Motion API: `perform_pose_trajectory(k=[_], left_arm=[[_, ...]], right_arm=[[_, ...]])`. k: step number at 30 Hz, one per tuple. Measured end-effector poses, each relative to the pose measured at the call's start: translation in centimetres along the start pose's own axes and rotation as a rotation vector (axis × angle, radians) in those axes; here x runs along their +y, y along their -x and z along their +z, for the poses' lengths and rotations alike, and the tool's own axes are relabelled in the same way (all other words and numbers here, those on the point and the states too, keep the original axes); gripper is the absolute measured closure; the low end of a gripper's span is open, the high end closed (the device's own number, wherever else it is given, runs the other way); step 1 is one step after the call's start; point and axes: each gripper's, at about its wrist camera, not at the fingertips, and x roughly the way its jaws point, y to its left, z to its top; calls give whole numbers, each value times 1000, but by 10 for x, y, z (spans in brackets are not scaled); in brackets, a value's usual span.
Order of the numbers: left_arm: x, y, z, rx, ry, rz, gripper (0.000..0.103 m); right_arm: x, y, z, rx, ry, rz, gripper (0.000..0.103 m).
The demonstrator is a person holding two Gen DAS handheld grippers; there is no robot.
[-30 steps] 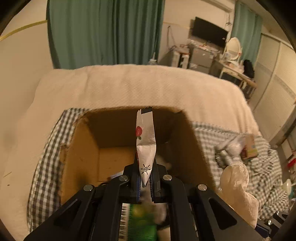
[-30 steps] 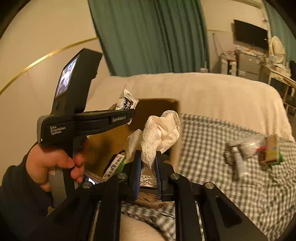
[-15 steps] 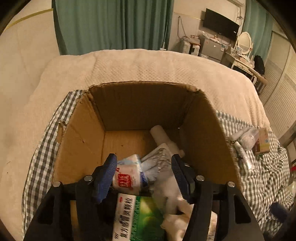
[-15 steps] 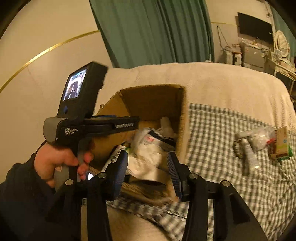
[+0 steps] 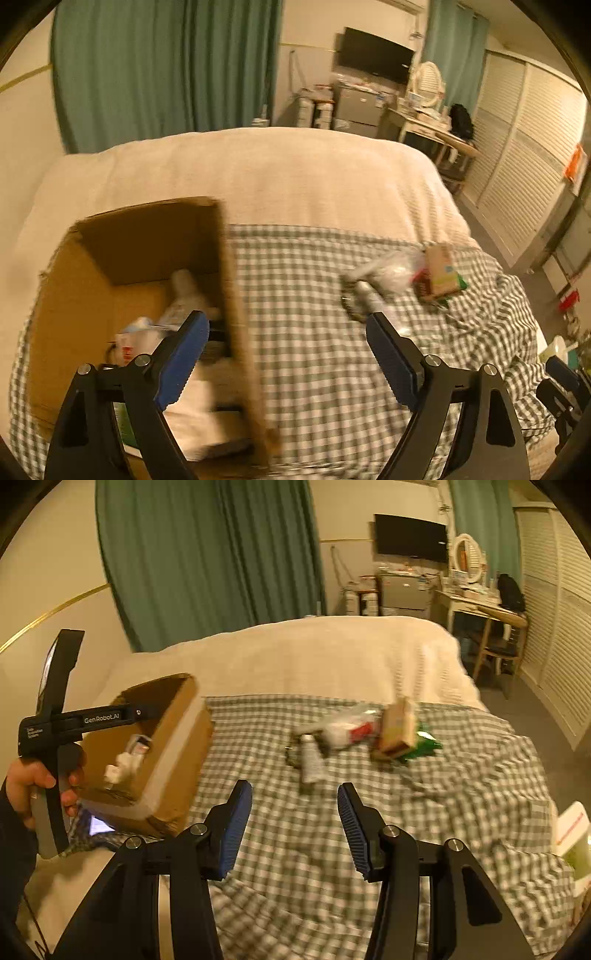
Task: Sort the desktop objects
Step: 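Move both open tools back to the pile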
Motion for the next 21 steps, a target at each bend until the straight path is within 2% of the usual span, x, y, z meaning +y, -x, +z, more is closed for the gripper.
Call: perform_pose_trajectory(k=[5, 10, 15, 18, 21], left_arm=[[-50, -27, -13, 37, -51, -7, 13], [-88, -72, -29, 99, -76, -4, 13], [-107, -116, -45, 123, -58, 24, 13], [-112, -143, -49, 128, -44, 34, 13], [-118, -164, -42, 130, -50, 51, 13]], right_arm=[[-33, 14, -6, -13, -5, -43, 55], [-64, 0, -10, -14, -31, -72, 52], [-95, -23, -27, -44, -99, -112, 51], [-114, -42, -27, -3, -159, -116, 48], [-123, -60, -19, 30, -165, -116, 48]])
